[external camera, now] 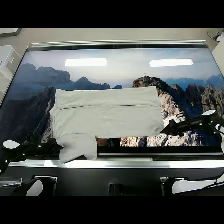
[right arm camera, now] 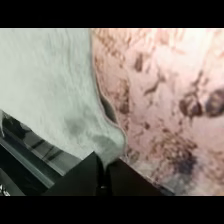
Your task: Fold the clothes and pants, and hang the long-sleeved shirts on hangers.
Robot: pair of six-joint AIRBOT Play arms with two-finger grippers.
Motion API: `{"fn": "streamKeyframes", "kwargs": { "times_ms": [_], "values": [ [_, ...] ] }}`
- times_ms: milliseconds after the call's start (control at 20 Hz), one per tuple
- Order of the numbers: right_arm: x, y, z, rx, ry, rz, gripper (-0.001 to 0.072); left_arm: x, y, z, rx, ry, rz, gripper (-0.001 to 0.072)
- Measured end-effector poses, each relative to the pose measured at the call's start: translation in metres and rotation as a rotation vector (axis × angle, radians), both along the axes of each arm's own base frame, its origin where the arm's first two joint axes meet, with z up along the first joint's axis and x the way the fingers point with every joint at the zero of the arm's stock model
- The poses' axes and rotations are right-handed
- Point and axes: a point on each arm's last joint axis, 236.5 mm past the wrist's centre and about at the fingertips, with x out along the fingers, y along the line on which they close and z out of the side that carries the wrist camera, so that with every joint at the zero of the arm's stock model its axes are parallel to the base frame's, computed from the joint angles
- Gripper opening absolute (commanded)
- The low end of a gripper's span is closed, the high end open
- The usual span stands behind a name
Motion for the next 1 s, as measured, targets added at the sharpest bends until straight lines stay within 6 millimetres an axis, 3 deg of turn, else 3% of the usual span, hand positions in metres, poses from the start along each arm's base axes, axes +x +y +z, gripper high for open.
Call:
{"fn": "streamKeyframes", "kwargs": {
  "times_ms": [250, 450, 700, 850, 1000],
  "values": [
    [0.026, 0.000, 0.015, -0.007, -0.114, -0.056, 0.0034, 0.019, 0.006, 0.015, 0.017, -0.058, -0.005, 0.0017],
    [0.048, 0.011, 0.076, 0.010, -0.285, -0.072, 0.0034, 0.063, 0.016, 0.056, 0.052, -0.195, -0.009, 0.0016],
    [0.076, 0.044, 0.149, -0.162, -0.504, 0.020, 0.0034, 0.128, 0.021, 0.131, 0.099, -0.418, -0.027, 0.0016],
    [0.106, 0.051, 0.175, -0.289, -0.582, -0.036, 0.0034, 0.160, 0.020, 0.161, 0.124, -0.507, -0.032, 0.0016],
    [0.131, 0.054, 0.187, -0.373, -0.620, -0.079, 0.0034, 0.191, 0.023, 0.174, 0.139, -0.554, -0.010, 0.0016]
  ]
}}
